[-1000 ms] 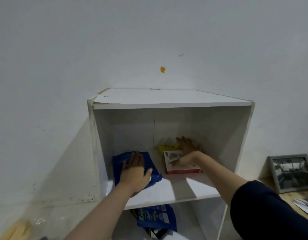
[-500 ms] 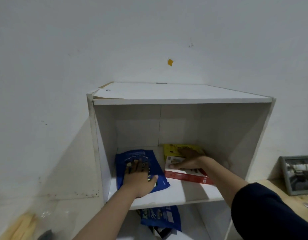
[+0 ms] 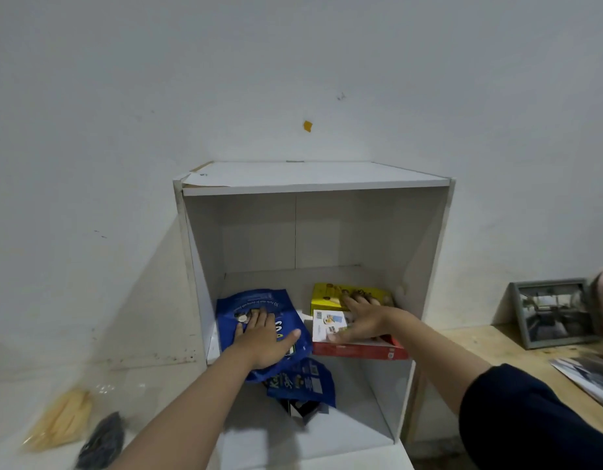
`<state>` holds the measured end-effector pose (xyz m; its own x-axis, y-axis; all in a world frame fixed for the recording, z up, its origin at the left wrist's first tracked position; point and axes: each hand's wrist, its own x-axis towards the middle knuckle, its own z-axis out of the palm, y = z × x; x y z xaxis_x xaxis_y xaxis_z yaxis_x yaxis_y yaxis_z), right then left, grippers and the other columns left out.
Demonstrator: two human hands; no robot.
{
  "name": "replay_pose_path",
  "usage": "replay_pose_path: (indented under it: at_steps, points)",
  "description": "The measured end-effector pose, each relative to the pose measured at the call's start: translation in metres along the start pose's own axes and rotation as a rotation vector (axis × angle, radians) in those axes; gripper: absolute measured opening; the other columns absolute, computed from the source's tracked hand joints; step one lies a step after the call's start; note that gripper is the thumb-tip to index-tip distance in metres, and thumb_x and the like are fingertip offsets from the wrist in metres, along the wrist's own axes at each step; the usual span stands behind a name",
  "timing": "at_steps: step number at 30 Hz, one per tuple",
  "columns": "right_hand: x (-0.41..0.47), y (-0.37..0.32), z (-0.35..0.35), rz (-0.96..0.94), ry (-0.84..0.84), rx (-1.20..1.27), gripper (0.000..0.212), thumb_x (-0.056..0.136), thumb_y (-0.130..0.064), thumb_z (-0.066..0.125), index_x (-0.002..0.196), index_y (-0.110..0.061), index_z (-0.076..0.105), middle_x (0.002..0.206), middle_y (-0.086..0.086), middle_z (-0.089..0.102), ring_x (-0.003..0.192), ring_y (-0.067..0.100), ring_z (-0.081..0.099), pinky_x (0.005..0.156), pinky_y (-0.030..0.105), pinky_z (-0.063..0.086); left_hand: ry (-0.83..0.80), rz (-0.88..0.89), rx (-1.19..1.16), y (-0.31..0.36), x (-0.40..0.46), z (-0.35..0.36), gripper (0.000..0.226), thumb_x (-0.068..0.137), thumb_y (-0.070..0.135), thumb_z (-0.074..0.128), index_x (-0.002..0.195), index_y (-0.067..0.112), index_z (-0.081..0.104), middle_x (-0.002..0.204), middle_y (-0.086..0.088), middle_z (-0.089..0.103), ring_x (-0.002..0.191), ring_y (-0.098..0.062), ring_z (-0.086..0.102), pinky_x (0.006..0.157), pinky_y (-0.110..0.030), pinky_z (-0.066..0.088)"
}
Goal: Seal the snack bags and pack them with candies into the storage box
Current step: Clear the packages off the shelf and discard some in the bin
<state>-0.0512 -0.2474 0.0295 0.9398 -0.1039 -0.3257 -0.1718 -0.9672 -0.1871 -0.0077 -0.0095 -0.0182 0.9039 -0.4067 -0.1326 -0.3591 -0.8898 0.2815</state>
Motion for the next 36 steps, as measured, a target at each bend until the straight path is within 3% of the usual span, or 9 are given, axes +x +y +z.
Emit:
replay_pose_path:
  at_steps: [4,8,13,17,21,26,30,33,36]
  points:
    - [-0.006,0.005,0.007,-0.011,0.015,-0.065,0.156,0.022,-0.093,0.059,0.146,-0.035,-0.015,0.16,-0.003,-0.009,0.146,0.032,-0.009,0.111,0.062,-0.001,-0.156,0.068,0.115,-0.005,-0.013,-0.008,0.145,0.046,0.091,0.053,0.149,0.014,-0.014,0.156,-0.006,-0.025,0.144,-0.024,-0.023,0.116,-0.05,-0.008]
    - [-0.01,0.005,0.012,-0.082,0.133,-0.133,0.155,0.026,-0.088,0.066,0.148,-0.031,-0.011,0.159,0.0,0.007,0.145,0.035,0.007,0.109,0.067,0.003,-0.075,0.092,0.248,-0.003,-0.019,0.003,0.134,0.06,0.055,0.079,0.149,0.011,-0.01,0.157,-0.01,-0.02,0.145,-0.028,-0.018,0.116,-0.052,-0.001]
    - [-0.013,0.003,0.015,-0.158,0.26,-0.244,0.151,0.028,-0.086,0.067,0.149,-0.027,-0.001,0.153,0.002,0.026,0.14,0.033,0.025,0.11,0.063,0.012,0.08,0.063,0.239,-0.001,-0.016,0.013,0.103,0.076,0.025,0.069,0.15,0.01,-0.001,0.159,-0.011,-0.007,0.147,-0.028,-0.006,0.117,-0.052,0.008]
    - [-0.013,0.008,0.006,-0.168,0.204,-0.208,0.128,0.043,-0.077,0.073,0.147,-0.026,0.02,0.144,0.003,0.034,0.13,0.028,0.033,0.11,0.051,0.025,0.103,0.069,0.239,-0.001,-0.014,0.014,0.099,0.074,0.026,0.068,0.149,0.01,0.005,0.159,-0.011,0.0,0.147,-0.028,-0.002,0.117,-0.053,0.011]
    - [-0.013,0.009,-0.003,-0.139,0.158,-0.223,0.138,0.042,-0.071,0.078,0.15,-0.029,0.004,0.148,0.002,0.03,0.132,0.028,0.028,0.108,0.052,0.027,0.123,0.075,0.253,-0.002,-0.014,0.018,0.101,0.072,0.028,0.069,0.148,0.011,0.005,0.159,-0.01,0.0,0.147,-0.029,-0.002,0.116,-0.054,0.011]
    - [-0.009,0.001,-0.008,-0.12,0.151,-0.219,0.128,0.038,-0.07,0.08,0.144,-0.026,0.023,0.144,0.005,0.031,0.133,0.031,0.029,0.108,0.051,0.025,0.123,0.075,0.255,-0.003,-0.013,0.019,0.102,0.071,0.028,0.07,0.148,0.011,0.005,0.159,-0.01,0.001,0.147,-0.029,-0.002,0.116,-0.053,0.011]
    - [-0.007,0.0,-0.015,-0.078,0.045,0.025,0.116,0.044,-0.053,0.088,0.135,-0.024,0.024,0.133,0.005,0.049,0.107,0.022,0.059,0.085,0.038,0.055,0.126,0.071,0.228,-0.003,-0.012,0.019,0.101,0.072,0.028,0.07,0.148,0.012,0.006,0.159,-0.01,0.001,0.147,-0.029,-0.002,0.116,-0.053,0.01]
    - [-0.004,-0.005,-0.022,-0.043,0.064,-0.077,0.136,0.04,-0.061,0.085,0.148,-0.027,0.009,0.139,0.004,0.033,0.127,0.029,0.038,0.098,0.046,0.045,0.133,0.073,0.224,-0.002,-0.013,0.02,0.099,0.072,0.027,0.069,0.148,0.013,0.007,0.159,-0.01,0.002,0.147,-0.029,0.0,0.116,-0.053,0.01]
    - [0.0,-0.006,-0.026,-0.014,0.0,-0.089,0.124,0.035,-0.068,0.082,0.14,-0.032,0.027,0.13,0.003,0.036,0.122,0.027,0.039,0.097,0.045,0.045,0.133,0.074,0.204,-0.002,-0.013,0.019,0.098,0.072,0.026,0.069,0.148,0.013,0.008,0.159,-0.009,0.002,0.147,-0.029,-0.001,0.116,-0.053,0.01]
